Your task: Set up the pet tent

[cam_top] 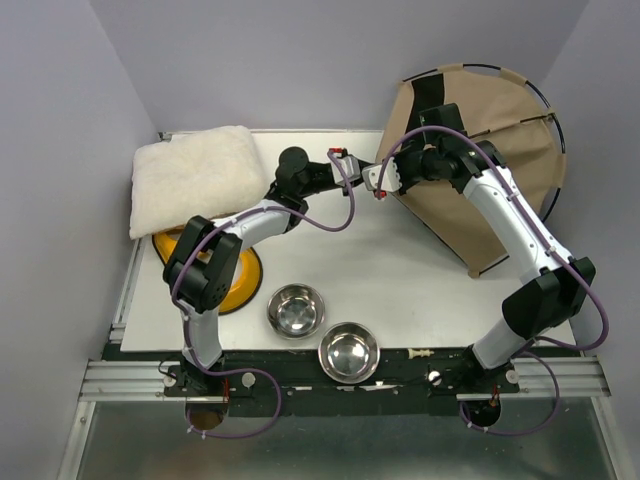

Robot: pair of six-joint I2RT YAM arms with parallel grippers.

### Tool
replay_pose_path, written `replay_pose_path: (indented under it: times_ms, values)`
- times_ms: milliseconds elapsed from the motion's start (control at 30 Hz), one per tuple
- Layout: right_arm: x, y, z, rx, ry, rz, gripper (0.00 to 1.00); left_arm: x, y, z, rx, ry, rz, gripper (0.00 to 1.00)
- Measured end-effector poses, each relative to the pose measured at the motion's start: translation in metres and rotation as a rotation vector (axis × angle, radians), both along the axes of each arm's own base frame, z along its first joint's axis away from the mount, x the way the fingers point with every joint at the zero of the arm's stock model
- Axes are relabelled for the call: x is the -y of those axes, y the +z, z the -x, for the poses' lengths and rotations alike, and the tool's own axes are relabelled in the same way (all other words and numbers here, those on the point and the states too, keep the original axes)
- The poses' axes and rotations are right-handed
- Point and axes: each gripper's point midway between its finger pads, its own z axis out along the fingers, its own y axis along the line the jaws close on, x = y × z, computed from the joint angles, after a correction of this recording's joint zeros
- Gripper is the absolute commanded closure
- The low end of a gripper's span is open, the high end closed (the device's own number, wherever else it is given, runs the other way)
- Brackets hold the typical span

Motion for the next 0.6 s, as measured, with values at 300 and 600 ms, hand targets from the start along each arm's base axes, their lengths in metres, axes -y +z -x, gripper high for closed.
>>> replay_pose_path:
  times_ms: [300,600]
  values:
    - [-0.004,0.000,0.003,-0.018,0.017,-0.029,0.99,-0.007,0.001,0.005,0.016,0.012,0.017,0.60]
    - [0.005,0.010,0.002,-0.001,0.008,-0.049,1.00,-0.019,-0.013,-0.011,-0.055,0.058,-0.017,0.59]
